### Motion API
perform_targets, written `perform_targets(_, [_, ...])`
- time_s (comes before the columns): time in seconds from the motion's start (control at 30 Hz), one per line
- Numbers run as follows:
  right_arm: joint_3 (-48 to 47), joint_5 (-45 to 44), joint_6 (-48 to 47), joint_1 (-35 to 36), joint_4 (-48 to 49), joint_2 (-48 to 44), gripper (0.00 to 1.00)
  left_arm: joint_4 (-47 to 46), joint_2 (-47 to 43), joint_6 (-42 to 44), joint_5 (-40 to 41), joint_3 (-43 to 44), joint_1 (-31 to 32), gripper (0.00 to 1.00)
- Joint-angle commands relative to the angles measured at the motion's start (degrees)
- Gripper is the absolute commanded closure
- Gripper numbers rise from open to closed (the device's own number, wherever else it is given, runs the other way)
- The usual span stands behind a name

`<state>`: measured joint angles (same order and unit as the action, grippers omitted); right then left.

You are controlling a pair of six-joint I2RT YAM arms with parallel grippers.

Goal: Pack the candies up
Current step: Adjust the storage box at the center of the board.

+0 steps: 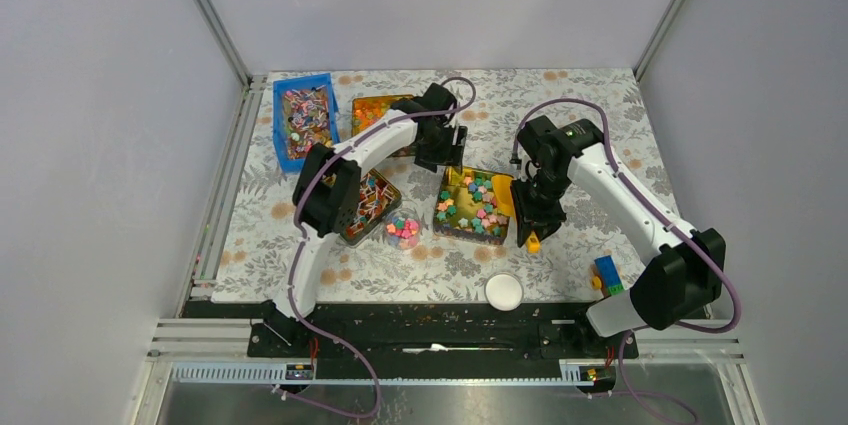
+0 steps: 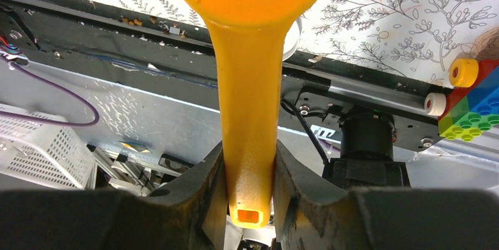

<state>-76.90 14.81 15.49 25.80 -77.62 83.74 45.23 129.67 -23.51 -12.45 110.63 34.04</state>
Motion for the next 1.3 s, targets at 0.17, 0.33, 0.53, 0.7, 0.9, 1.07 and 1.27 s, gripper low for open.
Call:
perform_targets(0.17, [-2.4, 3.1, -0.8, -0.2, -3.4, 1.0, 1.0, 3.8, 4.9, 12.4, 3.1, 8.8, 1.9, 0.28])
perform_targets(0.33, [-3.1, 4.4, -1.6, -0.2, -3.8, 2.8, 1.0, 2.9, 3.6, 13.9, 2.7, 7.6, 1.9, 0.51])
perform_targets(0.53, [-4.5, 5.3, -2.1, -0.2, -4.4, 4.6, 1.0, 1.0, -1.3, 11.8, 5.9, 2.4, 1.7, 0.94])
perform_targets(0.7, [-6.6, 5.9, -2.6, -0.2, -5.1, 6.8, 1.0, 1.2, -5.3, 5.0, 6.9, -4.0, 0.5, 1.0])
perform_targets(0.9, [-10.0, 6.7, -3.0, -0.2, -5.3, 8.9, 1.0, 0.9, -11.0, -5.6, 11.4, -12.1, 0.4, 1.0])
perform_targets(1.07, [-12.6, 7.2, -3.7, -0.2, -5.6, 10.3, 1.0, 0.1, -11.7, -12.4, 9.8, -15.0, -0.5, 1.0])
perform_targets(1.27, [-12.8, 7.7, -4.9, -0.2, -6.2, 10.8, 1.0, 0.6, -11.5, -19.2, 8.7, -16.3, -2.5, 1.0])
